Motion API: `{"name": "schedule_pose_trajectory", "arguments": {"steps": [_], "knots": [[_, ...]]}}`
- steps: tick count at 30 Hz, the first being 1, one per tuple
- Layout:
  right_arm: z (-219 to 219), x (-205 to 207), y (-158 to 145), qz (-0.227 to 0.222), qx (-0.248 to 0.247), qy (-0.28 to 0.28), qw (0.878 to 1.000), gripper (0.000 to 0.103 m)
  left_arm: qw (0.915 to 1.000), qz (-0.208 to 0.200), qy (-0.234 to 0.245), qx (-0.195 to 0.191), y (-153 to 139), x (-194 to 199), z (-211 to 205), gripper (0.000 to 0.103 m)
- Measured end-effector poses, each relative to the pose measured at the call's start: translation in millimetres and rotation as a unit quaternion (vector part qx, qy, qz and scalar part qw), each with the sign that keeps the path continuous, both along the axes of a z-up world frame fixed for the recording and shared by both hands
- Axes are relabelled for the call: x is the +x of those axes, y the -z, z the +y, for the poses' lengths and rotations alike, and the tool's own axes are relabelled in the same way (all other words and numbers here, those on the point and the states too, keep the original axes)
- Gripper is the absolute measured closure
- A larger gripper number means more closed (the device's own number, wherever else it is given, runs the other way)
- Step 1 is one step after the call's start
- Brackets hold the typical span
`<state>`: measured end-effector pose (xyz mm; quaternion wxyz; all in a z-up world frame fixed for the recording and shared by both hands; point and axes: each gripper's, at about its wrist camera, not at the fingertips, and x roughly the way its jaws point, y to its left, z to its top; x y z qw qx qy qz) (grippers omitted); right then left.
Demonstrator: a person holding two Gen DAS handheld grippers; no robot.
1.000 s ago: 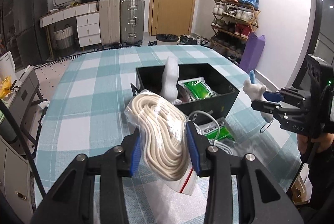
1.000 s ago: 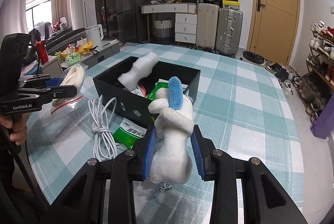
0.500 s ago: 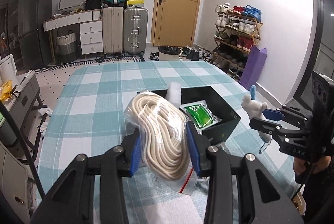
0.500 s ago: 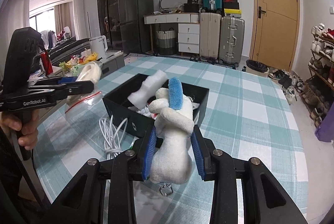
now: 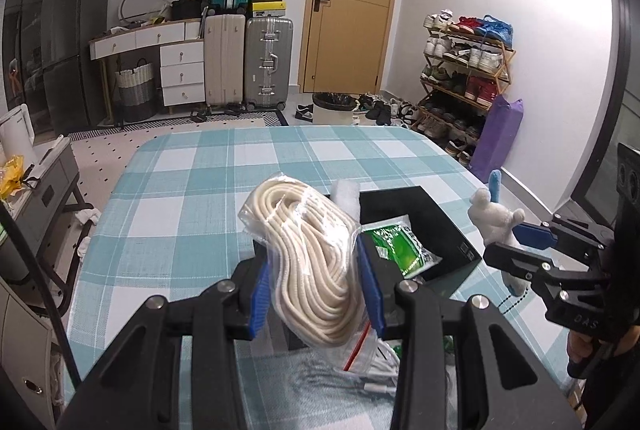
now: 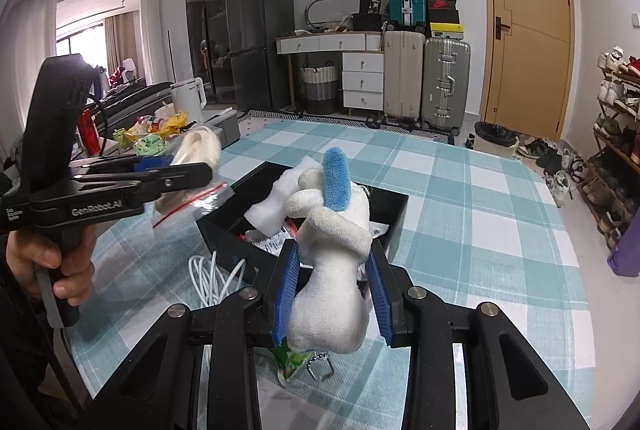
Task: Organize soft objects
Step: 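Carry the rope bag and plush toy over the black box with both tools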
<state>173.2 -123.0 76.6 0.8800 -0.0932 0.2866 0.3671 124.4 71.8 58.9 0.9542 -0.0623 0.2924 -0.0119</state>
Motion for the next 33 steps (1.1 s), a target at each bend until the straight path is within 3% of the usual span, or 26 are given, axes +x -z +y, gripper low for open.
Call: {"name": "schedule_pose_trajectory", "arguments": {"steps": [20,28,33], "knots": [[24,29,8,0.004,0.002,-0.01,1.0,0.069,0.9987,0.005,-0.048,-0.015,14,37,21,0.065],[34,40,14,0.008,-0.001,-0.015,1.0,0.069,0.9991,0.027,-0.032,-0.007,26,53,11,0.065],[40,48,20,0.013,-0.008,-0.015,1.0,0.069,0.9991,0.041,0.007,0.008,29,55,-7,0.065]]}}
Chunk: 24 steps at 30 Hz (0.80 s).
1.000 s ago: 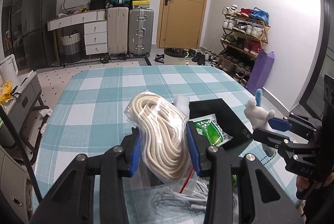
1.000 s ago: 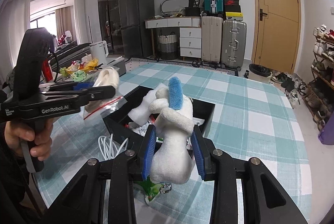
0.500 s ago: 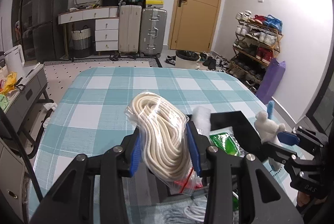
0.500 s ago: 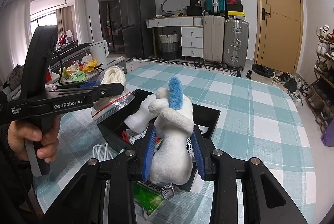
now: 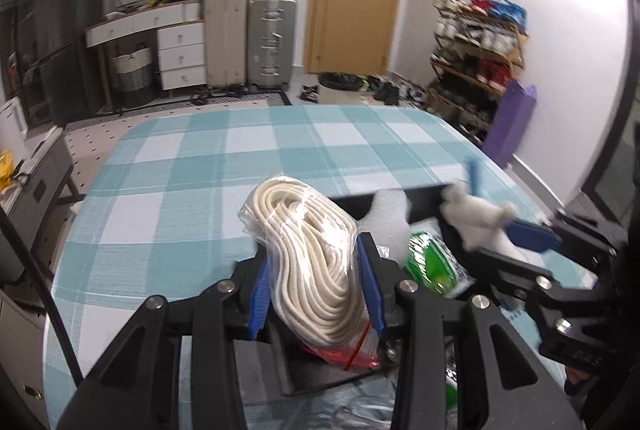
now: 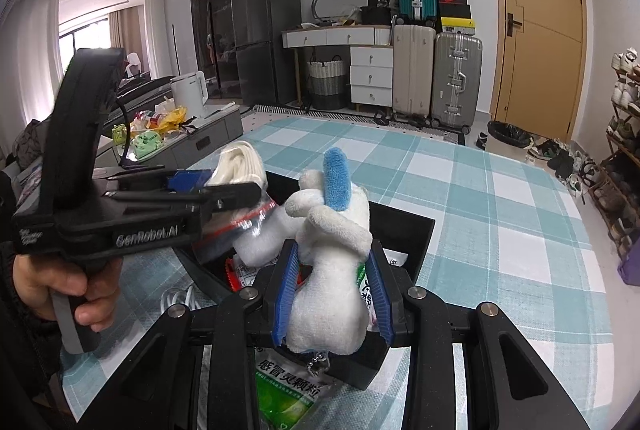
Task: Organize soft objects
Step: 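Carry the rope bag and plush toy over the black box with both tools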
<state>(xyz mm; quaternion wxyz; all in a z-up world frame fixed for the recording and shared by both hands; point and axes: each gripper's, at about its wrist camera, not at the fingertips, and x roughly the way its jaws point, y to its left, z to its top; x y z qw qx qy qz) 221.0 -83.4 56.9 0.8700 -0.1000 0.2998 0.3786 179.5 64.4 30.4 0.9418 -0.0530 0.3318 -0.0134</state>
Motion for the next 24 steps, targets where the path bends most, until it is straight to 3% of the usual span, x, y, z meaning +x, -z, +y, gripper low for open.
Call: {"name": "schedule_pose_trajectory", "arguments": {"steps": [16,24], "knots": [[11,16,21,0.016,-0.04,0.019,0.999,0.069,0.9979,0.032,0.047,0.033,12,0,-28,0.065],[9,17,21,0.032,-0.046,0.011,0.998,0.069,0.9981,0.032,0.049,0.021,12,-5,-28,0.064]]}}
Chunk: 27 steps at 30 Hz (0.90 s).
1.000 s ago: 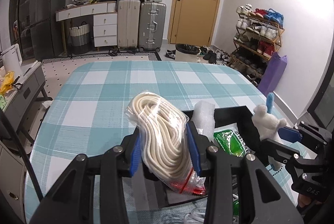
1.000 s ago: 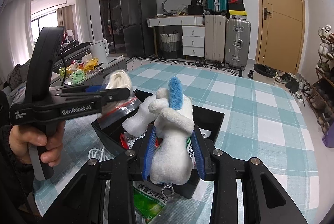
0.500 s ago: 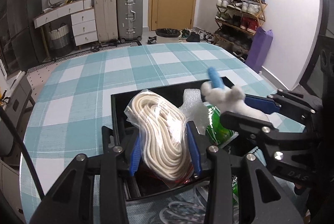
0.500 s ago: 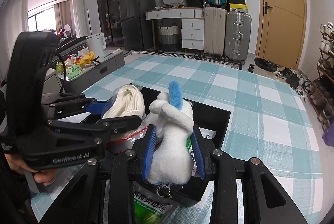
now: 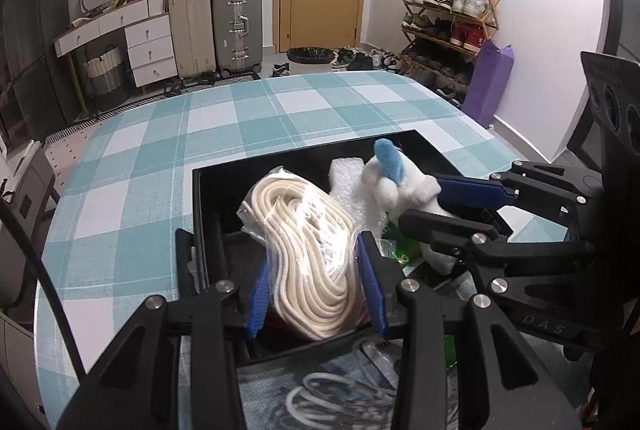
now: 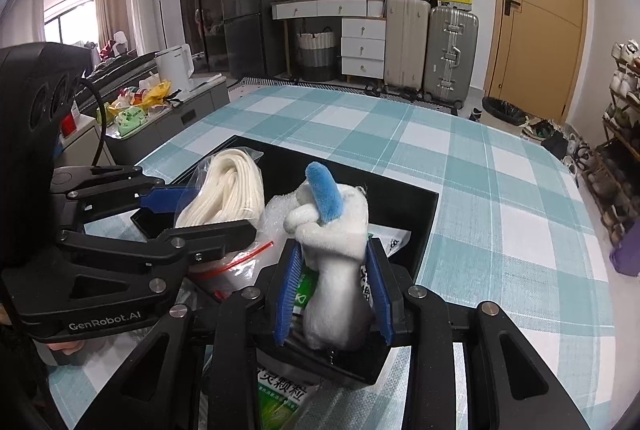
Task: Organize soft objects
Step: 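Carry the rope bag and plush toy over the black box with both tools, then open both tools to drop the rope bag and plush toy into the box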
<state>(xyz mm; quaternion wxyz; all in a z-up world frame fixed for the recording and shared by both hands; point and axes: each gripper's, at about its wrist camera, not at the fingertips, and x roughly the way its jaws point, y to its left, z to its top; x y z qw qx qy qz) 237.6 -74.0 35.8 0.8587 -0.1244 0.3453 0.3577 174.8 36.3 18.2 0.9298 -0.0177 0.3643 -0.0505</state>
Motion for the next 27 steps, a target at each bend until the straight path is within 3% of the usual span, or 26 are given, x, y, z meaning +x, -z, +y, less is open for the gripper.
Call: {"name": "schedule_pose_trajectory", "arguments": {"steps": [10,15,18,22,27], "knots": [[-4,-14,0,0.003,-0.008,-0.012,1.0,0.069,0.9999,0.007,0.01,0.0,-1,-15,-7,0.062],[-9,-20,-1,-0.001,-0.003,-0.028,1.0,0.066,0.9998,0.007,0.011,0.012,-3,-18,-8,0.054],[-13,-29,-6,-0.026,-0.001,-0.028,0.999,0.05,0.9999,0.002,0.006,0.009,-7,-22,-6,0.044],[-25,-39,-17,-0.048,0.017,-0.025,0.998,0.028,0.9999,-0.009,-0.001,0.006,-14,-32,0,0.042],[-40,-51,-25,-0.062,0.025,-0.001,0.998,0.006,0.9992,-0.034,-0.014,0.018,-24,-51,2,0.006]]}}
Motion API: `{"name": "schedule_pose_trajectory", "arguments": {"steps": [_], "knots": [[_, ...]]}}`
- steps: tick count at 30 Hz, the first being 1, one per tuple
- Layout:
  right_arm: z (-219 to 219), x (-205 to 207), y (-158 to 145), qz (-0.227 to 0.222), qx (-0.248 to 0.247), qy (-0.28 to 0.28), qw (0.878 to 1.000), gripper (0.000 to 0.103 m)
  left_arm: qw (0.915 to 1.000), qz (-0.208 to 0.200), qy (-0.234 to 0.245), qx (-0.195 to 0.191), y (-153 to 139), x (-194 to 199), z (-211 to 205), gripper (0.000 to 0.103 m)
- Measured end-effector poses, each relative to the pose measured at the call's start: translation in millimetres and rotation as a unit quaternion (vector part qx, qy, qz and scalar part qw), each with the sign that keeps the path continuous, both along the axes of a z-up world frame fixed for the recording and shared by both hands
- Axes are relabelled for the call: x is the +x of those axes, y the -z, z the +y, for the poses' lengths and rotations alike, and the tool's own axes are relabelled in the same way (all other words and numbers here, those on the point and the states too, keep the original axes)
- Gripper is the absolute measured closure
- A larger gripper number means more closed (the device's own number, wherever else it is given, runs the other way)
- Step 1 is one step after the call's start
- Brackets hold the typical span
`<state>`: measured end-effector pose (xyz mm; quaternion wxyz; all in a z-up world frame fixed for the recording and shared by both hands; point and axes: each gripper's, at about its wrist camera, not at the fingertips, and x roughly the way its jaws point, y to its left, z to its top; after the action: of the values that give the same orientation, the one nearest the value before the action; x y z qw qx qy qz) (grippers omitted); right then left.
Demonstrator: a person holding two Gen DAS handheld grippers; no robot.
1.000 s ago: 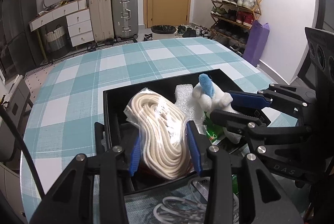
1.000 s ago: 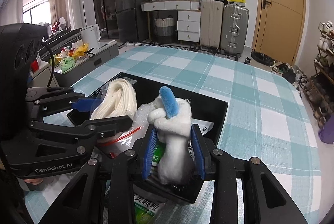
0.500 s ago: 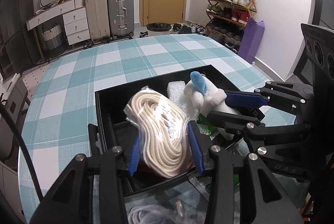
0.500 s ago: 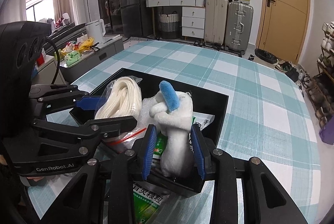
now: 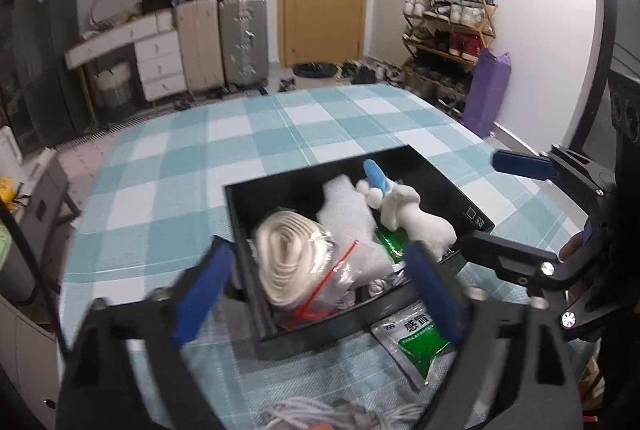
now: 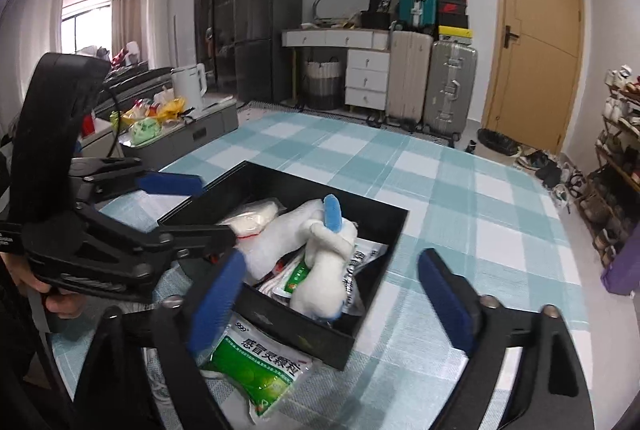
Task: Organize soft objects
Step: 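Open both tools to drop the rope bag and plush toy into the box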
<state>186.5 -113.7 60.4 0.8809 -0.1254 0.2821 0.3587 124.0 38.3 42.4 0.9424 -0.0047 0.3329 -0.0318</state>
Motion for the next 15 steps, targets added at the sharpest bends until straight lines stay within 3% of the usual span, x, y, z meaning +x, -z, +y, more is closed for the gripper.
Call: {"name": "schedule_pose_trajectory", "arguments": {"steps": [3,8,15], "knots": [[-6,-5,-1,0.004,0.001,0.012,1.0,0.001,0.9999,-0.013,-0.009,0.003,-5,-10,2,0.0],[-11,-15,1,0.034,0.015,-0.009,0.999,0.001,0.9991,-0.022,-0.037,0.003,-5,-22,7,0.0],[-6,-26,10,0.056,0.009,-0.017,0.998,0.001,0.9989,-0.02,-0.04,0.015,2,-37,5,0.0]]}}
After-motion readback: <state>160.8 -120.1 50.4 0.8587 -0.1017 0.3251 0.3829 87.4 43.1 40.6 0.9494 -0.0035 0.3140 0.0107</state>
